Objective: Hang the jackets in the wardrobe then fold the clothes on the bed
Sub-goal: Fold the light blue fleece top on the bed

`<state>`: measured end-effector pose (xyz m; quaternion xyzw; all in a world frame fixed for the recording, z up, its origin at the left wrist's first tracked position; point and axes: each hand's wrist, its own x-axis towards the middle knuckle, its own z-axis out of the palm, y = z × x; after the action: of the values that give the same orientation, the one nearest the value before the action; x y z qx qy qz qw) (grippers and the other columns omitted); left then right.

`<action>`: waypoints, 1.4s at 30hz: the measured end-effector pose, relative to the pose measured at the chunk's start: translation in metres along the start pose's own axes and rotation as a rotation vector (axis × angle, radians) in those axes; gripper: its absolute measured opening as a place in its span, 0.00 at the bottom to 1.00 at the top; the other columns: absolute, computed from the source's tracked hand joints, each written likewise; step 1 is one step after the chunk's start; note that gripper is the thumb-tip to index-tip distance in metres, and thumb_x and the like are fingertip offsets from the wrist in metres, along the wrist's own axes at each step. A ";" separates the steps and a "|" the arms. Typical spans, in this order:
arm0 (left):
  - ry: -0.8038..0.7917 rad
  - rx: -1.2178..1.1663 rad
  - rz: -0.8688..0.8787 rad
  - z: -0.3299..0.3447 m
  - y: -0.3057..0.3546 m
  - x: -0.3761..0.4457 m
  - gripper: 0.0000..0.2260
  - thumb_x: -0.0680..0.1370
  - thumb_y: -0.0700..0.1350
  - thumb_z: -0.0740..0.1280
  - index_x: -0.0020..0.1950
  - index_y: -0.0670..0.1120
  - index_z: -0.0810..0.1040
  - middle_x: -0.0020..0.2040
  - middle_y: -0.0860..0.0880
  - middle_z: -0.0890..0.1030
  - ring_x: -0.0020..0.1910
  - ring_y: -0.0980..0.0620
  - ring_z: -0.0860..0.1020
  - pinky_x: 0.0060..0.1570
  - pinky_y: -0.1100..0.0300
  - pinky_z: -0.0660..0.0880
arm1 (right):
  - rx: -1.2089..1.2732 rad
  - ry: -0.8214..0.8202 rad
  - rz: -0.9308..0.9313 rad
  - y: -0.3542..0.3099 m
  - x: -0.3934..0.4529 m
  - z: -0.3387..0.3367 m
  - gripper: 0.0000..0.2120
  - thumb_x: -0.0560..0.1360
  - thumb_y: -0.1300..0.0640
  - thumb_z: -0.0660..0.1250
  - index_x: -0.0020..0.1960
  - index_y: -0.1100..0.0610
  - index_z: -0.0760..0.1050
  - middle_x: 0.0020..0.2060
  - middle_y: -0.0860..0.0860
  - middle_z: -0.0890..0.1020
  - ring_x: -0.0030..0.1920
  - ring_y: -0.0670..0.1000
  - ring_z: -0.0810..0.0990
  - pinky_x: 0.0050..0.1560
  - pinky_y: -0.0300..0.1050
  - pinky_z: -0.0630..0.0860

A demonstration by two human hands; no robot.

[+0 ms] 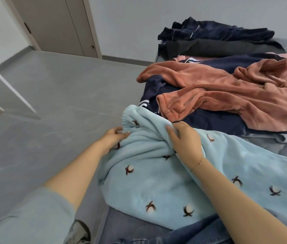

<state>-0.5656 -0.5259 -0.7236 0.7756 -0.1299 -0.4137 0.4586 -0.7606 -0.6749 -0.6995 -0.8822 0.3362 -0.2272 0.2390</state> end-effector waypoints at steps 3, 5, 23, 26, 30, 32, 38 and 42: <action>0.133 -0.074 0.151 -0.012 0.006 0.018 0.12 0.77 0.38 0.71 0.58 0.36 0.79 0.55 0.39 0.82 0.54 0.42 0.80 0.56 0.50 0.77 | 0.161 0.094 0.055 0.002 0.005 -0.006 0.21 0.81 0.51 0.62 0.31 0.49 0.60 0.27 0.44 0.67 0.30 0.45 0.66 0.33 0.42 0.62; 0.342 -0.039 0.247 -0.032 0.019 0.034 0.08 0.74 0.37 0.73 0.52 0.37 0.80 0.48 0.41 0.81 0.48 0.47 0.77 0.48 0.53 0.75 | 0.267 0.153 0.070 0.000 0.008 -0.009 0.18 0.80 0.52 0.62 0.32 0.48 0.65 0.27 0.42 0.70 0.31 0.44 0.68 0.33 0.37 0.62; 0.149 -0.455 -0.168 -0.053 0.022 -0.048 0.20 0.80 0.48 0.65 0.70 0.43 0.68 0.64 0.40 0.73 0.53 0.46 0.77 0.56 0.50 0.75 | 0.087 -0.753 -0.518 -0.053 -0.063 -0.005 0.07 0.76 0.61 0.65 0.53 0.57 0.79 0.76 0.42 0.63 0.52 0.44 0.78 0.52 0.45 0.75; 0.192 -0.081 -0.010 -0.027 0.027 -0.048 0.17 0.77 0.51 0.70 0.61 0.45 0.74 0.63 0.45 0.76 0.52 0.52 0.76 0.53 0.53 0.76 | -0.026 -0.890 -0.447 -0.052 -0.070 0.000 0.15 0.76 0.61 0.65 0.63 0.56 0.77 0.78 0.42 0.54 0.64 0.50 0.74 0.61 0.46 0.71; 0.116 0.231 -0.056 0.012 0.027 -0.040 0.30 0.70 0.61 0.74 0.65 0.46 0.71 0.61 0.49 0.76 0.58 0.48 0.78 0.57 0.48 0.78 | -0.048 -0.775 -0.420 -0.050 -0.082 -0.002 0.17 0.75 0.54 0.69 0.62 0.54 0.75 0.74 0.45 0.60 0.58 0.51 0.75 0.53 0.46 0.73; 0.165 0.320 -0.070 0.023 0.023 -0.034 0.34 0.70 0.61 0.74 0.69 0.45 0.68 0.64 0.46 0.74 0.62 0.44 0.76 0.59 0.48 0.76 | -0.154 -0.641 -0.436 -0.049 -0.090 -0.001 0.18 0.73 0.49 0.69 0.60 0.54 0.74 0.63 0.50 0.66 0.53 0.53 0.73 0.49 0.47 0.72; 0.231 -0.521 0.104 -0.015 0.035 -0.045 0.04 0.77 0.40 0.67 0.50 0.43 0.79 0.49 0.43 0.83 0.47 0.45 0.82 0.44 0.56 0.80 | -0.262 -0.515 -0.359 -0.053 -0.092 0.001 0.10 0.78 0.56 0.59 0.58 0.56 0.69 0.51 0.51 0.76 0.51 0.55 0.76 0.46 0.48 0.72; 0.136 -1.089 0.238 -0.072 0.017 -0.086 0.13 0.79 0.48 0.66 0.58 0.41 0.77 0.51 0.42 0.85 0.50 0.45 0.84 0.49 0.51 0.82 | 0.128 -0.347 -0.373 -0.058 -0.082 -0.016 0.15 0.74 0.60 0.63 0.61 0.55 0.73 0.39 0.40 0.75 0.35 0.46 0.73 0.34 0.35 0.67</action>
<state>-0.5612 -0.4419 -0.6481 0.4318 0.0457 -0.3154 0.8438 -0.7964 -0.5828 -0.6738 -0.9378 0.1066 -0.1334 0.3024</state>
